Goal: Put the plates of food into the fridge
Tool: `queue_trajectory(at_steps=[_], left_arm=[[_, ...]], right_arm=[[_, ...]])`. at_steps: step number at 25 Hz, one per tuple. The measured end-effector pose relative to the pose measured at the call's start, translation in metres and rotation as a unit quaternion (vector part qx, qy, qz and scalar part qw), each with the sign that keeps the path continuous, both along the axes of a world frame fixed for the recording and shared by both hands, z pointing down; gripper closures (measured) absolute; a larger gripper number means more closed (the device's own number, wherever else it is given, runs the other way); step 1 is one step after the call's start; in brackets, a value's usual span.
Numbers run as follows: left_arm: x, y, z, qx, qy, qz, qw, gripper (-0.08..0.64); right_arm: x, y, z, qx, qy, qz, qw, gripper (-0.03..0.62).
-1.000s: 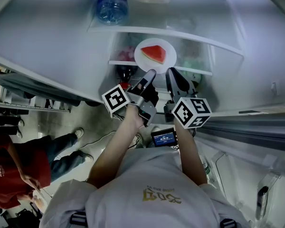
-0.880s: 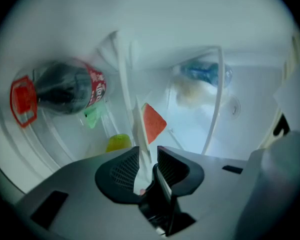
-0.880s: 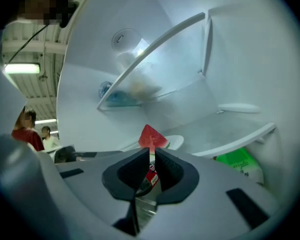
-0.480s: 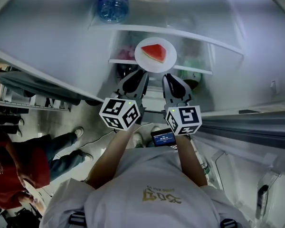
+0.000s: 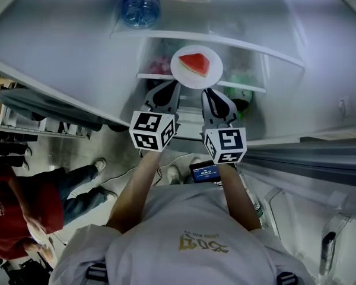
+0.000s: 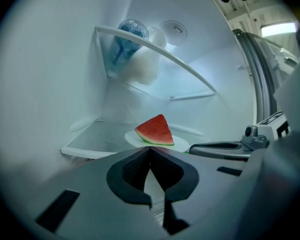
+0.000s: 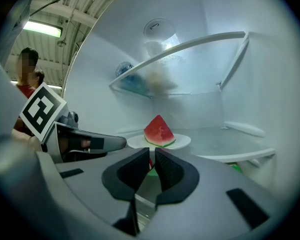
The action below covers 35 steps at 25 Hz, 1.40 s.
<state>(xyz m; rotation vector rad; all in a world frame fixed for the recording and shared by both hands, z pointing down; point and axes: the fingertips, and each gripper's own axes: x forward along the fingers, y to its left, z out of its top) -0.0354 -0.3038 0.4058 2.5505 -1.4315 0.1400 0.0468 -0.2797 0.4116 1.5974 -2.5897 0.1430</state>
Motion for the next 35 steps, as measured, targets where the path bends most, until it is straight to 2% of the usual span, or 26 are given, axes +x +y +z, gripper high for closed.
queue_trajectory(at_steps=[7, 17, 26, 32, 35], left_arm=[[0.017, -0.011, 0.002, -0.011, 0.001, 0.016, 0.9998, 0.555], [0.03, -0.021, -0.004, 0.006, 0.003, 0.019, 0.9998, 0.555], [0.027, -0.013, -0.004, 0.003, 0.021, 0.021, 0.9996, 0.555], [0.014, -0.002, 0.002, -0.001, 0.029, 0.005, 0.9996, 0.555], [0.008, 0.002, -0.003, 0.012, 0.022, -0.011, 0.9996, 0.555]], right_arm=[[0.01, -0.016, 0.002, -0.004, 0.0, 0.013, 1.0, 0.554], [0.013, -0.025, 0.0, 0.002, 0.01, 0.022, 1.0, 0.554], [0.018, -0.025, -0.004, 0.006, 0.004, 0.039, 0.999, 0.554], [0.025, -0.019, -0.008, 0.011, 0.01, 0.054, 0.998, 0.554], [0.027, -0.014, -0.007, 0.009, 0.017, 0.065, 0.998, 0.554]])
